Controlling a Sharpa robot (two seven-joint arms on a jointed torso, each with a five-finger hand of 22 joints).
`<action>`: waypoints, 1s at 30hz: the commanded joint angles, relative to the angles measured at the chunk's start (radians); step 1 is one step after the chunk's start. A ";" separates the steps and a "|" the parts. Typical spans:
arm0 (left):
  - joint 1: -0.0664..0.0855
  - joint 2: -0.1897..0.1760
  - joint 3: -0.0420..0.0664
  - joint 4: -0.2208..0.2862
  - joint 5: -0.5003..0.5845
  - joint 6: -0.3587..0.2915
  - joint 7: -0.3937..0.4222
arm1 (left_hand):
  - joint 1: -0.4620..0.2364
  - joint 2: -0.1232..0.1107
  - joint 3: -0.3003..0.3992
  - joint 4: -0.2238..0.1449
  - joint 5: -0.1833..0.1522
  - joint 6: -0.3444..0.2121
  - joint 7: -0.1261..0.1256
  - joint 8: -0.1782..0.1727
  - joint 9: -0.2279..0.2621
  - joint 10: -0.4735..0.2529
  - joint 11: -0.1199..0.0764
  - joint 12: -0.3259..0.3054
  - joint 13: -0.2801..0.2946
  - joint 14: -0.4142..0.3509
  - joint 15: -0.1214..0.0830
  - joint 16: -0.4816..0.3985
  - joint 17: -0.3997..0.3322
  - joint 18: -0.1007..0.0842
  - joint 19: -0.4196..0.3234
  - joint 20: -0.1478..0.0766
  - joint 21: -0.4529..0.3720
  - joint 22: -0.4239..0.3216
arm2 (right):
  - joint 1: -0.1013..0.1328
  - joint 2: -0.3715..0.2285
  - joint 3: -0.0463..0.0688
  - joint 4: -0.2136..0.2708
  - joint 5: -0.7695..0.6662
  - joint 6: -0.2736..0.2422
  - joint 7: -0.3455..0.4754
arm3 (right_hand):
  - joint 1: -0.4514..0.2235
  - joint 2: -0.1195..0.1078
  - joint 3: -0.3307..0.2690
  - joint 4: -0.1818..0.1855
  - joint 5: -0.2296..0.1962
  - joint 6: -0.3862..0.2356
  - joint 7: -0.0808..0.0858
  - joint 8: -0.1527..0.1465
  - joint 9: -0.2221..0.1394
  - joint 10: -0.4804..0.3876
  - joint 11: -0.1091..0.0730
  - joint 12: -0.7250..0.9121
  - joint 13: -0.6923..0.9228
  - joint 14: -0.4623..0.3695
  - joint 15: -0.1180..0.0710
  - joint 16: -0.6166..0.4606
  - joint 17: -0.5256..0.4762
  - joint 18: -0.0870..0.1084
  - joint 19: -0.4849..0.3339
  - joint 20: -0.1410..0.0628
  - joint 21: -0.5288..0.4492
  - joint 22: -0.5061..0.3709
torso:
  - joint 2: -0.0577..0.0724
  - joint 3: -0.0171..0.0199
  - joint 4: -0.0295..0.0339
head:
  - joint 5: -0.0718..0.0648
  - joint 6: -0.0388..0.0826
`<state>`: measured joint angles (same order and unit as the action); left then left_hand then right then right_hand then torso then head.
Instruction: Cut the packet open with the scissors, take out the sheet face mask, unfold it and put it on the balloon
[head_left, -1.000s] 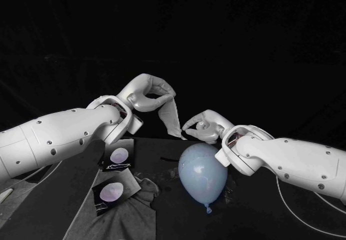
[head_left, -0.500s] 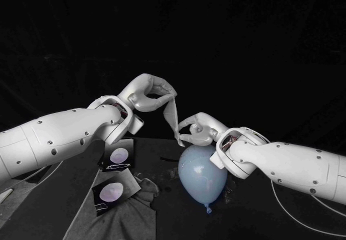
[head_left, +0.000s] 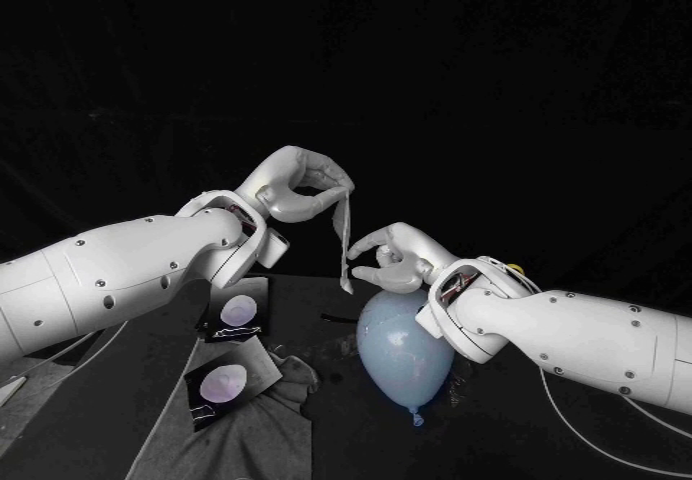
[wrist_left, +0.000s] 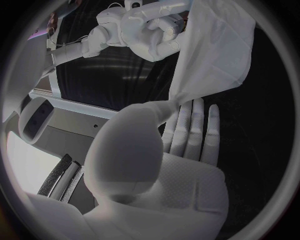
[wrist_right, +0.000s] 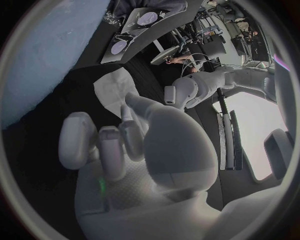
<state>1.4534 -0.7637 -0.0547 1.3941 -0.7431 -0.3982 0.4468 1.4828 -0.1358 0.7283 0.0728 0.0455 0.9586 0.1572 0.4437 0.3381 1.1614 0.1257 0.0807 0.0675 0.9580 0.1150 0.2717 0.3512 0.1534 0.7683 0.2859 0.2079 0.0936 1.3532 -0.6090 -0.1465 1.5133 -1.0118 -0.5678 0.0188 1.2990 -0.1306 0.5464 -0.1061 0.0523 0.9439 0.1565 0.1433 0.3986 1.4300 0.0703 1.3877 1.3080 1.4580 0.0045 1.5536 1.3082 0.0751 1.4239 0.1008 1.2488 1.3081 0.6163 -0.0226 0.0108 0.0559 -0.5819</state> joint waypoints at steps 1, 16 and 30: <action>0.003 0.002 0.002 -0.002 0.019 0.001 0.014 | 0.001 0.007 0.004 0.001 0.003 0.006 0.000 0.002 0.023 0.001 0.007 -0.004 0.000 -0.006 -0.001 0.005 0.001 -0.005 -0.006 0.002 0.005 0.001 | -0.002 0.007 0.000 0.002 -0.035 -0.003 0.014 | 0.005 0.003 -0.008 0.002 -0.004 0.012 0.001 0.005 0.001 0.007 0.001 0.004 0.103 0.105 -0.003 0.006 0.235 -0.011 0.003 0.004 0.005 0.176 | 0.000 0.0006 0.0005 | -0.004 0.001; 0.003 0.002 0.002 -0.005 0.028 0.001 0.013 | 0.001 0.007 0.004 0.001 0.003 0.006 0.000 0.002 0.023 0.001 0.007 -0.004 0.000 -0.006 -0.001 0.005 0.001 -0.005 -0.006 0.002 0.005 0.001 | -0.015 0.017 0.000 0.002 -0.072 -0.003 -0.010 | -0.006 -0.005 -0.028 0.004 -0.004 0.037 -0.002 0.013 -0.001 0.011 0.000 0.009 0.107 0.105 -0.004 0.006 0.236 -0.010 0.003 0.004 0.006 0.176 | -0.001 0.0006 0.0009 | -0.002 0.002; 0.003 0.002 0.002 -0.006 0.035 -0.001 0.013 | -0.002 0.007 0.008 -0.002 0.003 0.005 0.001 0.002 0.027 0.001 0.007 -0.005 0.000 -0.006 -0.001 0.005 0.001 -0.006 -0.008 0.001 0.007 0.002 | -0.018 0.020 -0.001 0.000 -0.043 -0.056 -0.048 | -0.096 0.005 -0.092 0.085 -0.004 0.051 -0.011 0.016 -0.011 0.032 -0.006 0.035 0.128 0.111 -0.008 0.015 0.257 -0.016 0.020 0.001 0.037 0.184 | 0.001 -0.0004 0.0002 | -0.001 0.004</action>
<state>1.4535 -0.7641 -0.0546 1.3865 -0.7206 -0.3986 0.4471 1.4827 -0.1362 0.7312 0.0698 0.0455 0.9574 0.1596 0.4390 0.3381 1.1614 0.1257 0.0809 0.0675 0.9581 0.1150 0.2717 0.3518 0.1533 0.7683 0.2859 0.2079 0.0946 1.3356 -0.5890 -0.1475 1.5135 -1.0630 -0.5945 -0.0022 1.2115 -0.1265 0.4594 -0.0297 0.0523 0.9912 0.1485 0.1583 0.3882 1.4535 0.0641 1.4170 1.3081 1.4579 0.0047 1.5626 1.3075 0.0742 1.4369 0.1024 1.2807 1.3079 0.6163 -0.0225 0.0112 0.0544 -0.5777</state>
